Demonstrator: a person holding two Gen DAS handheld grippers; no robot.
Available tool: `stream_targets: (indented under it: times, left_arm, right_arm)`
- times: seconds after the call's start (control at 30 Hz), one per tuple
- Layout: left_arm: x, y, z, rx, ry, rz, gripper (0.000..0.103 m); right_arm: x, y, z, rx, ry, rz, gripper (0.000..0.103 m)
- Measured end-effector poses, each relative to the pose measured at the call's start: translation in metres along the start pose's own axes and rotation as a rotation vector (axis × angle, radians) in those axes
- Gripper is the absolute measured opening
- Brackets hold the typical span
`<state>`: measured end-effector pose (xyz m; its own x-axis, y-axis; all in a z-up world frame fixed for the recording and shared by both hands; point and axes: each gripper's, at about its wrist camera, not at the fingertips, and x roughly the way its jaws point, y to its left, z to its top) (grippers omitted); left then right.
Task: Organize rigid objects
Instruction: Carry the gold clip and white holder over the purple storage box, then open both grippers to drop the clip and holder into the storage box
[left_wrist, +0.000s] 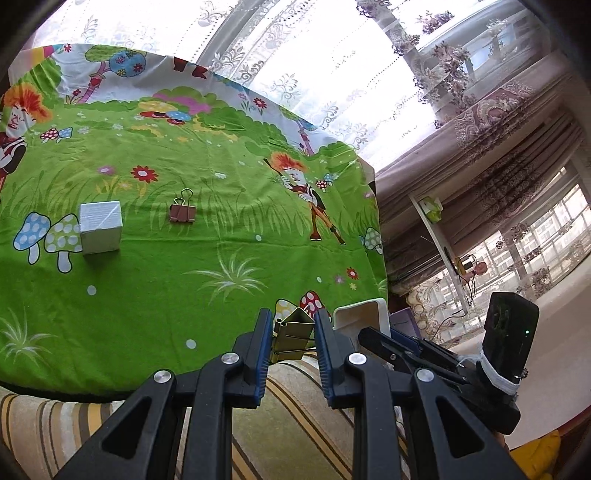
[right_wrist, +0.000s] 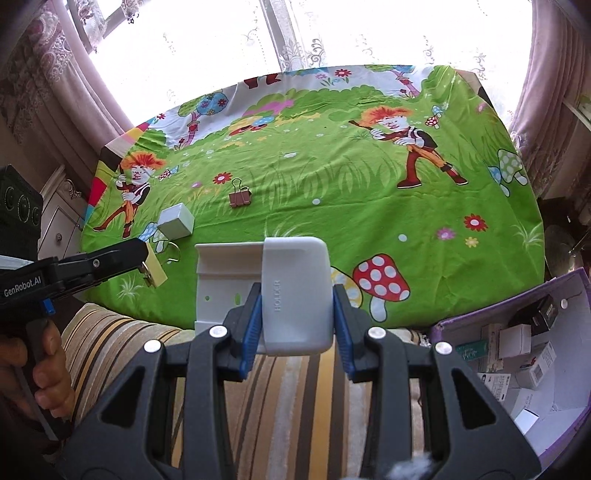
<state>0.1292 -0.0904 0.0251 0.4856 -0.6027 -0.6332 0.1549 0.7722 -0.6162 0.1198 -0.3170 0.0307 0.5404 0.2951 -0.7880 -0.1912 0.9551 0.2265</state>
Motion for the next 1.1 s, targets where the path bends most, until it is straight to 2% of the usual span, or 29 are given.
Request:
stream_targets:
  times: [0.3,0.5,0.77,0.8,0.9,0.97,1.1]
  left_arm:
    - [0.038,-0.066,-0.029,0.050,0.099,-0.133,0.024]
    - [0.067,-0.109,-0.053,0.106,0.189,-0.188,0.024]
    - [0.092,-0.151,-0.071,0.181,0.243,-0.260,0.024]
    - [0.095,-0.155,-0.073,0.188,0.256,-0.272,0.028]
    - [0.101,-0.156,-0.075,0.194,0.273,-0.270,0.037]
    - [0.102,-0.153,-0.075,0.183,0.277,-0.264,0.038]
    - [0.098,-0.151,-0.075,0.182,0.268,-0.263,0.038]
  right_arm:
    - [-0.060,-0.073,-0.030,0.127,-0.084,-0.096,0.040]
    - [-0.090,-0.123,-0.050,0.216,-0.125,-0.201,0.040]
    - [-0.118,-0.168,-0.066,0.304,-0.169,-0.342,0.040]
    - [-0.121,-0.172,-0.067,0.317,-0.177,-0.358,0.040]
    - [-0.129,-0.184,-0.070,0.358,-0.194,-0.373,0.048]
    - [-0.133,-0.186,-0.071,0.356,-0.199,-0.376,0.059]
    - [-0.134,-0.186,-0.071,0.358,-0.205,-0.377,0.063]
